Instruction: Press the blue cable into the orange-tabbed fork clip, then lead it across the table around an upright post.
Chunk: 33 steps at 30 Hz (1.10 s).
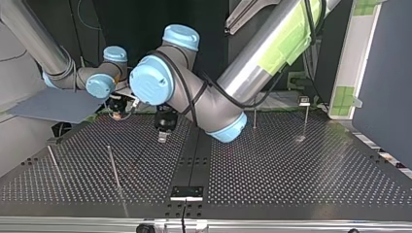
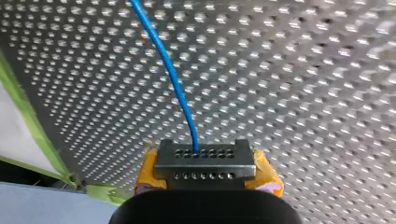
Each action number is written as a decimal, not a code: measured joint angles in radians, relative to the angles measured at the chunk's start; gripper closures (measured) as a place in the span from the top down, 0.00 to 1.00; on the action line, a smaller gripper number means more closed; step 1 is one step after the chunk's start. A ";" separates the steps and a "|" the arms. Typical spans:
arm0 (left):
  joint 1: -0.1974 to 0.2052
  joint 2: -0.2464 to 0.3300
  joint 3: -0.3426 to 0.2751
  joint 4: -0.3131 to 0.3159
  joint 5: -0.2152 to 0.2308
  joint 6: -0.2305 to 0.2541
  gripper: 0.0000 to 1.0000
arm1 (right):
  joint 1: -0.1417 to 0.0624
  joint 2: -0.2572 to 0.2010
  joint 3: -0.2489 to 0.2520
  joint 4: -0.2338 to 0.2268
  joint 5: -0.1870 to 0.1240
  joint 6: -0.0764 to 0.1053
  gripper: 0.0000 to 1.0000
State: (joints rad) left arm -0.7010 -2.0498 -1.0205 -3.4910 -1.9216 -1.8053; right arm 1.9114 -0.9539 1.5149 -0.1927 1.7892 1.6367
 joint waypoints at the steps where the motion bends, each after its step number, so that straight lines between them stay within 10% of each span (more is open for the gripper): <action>1: -0.001 0.003 -0.009 0.009 0.003 -0.001 1.00 | -0.001 -0.008 0.000 0.004 -0.002 0.001 0.02; 33: -0.013 0.043 -0.181 0.085 -0.030 -0.017 1.00 | -0.023 -0.278 -0.090 0.219 -0.123 0.003 0.02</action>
State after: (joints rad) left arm -0.7138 -2.0073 -1.2020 -3.4056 -1.9515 -1.8223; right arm 1.8888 -1.2320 1.4252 0.0263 1.6657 1.6395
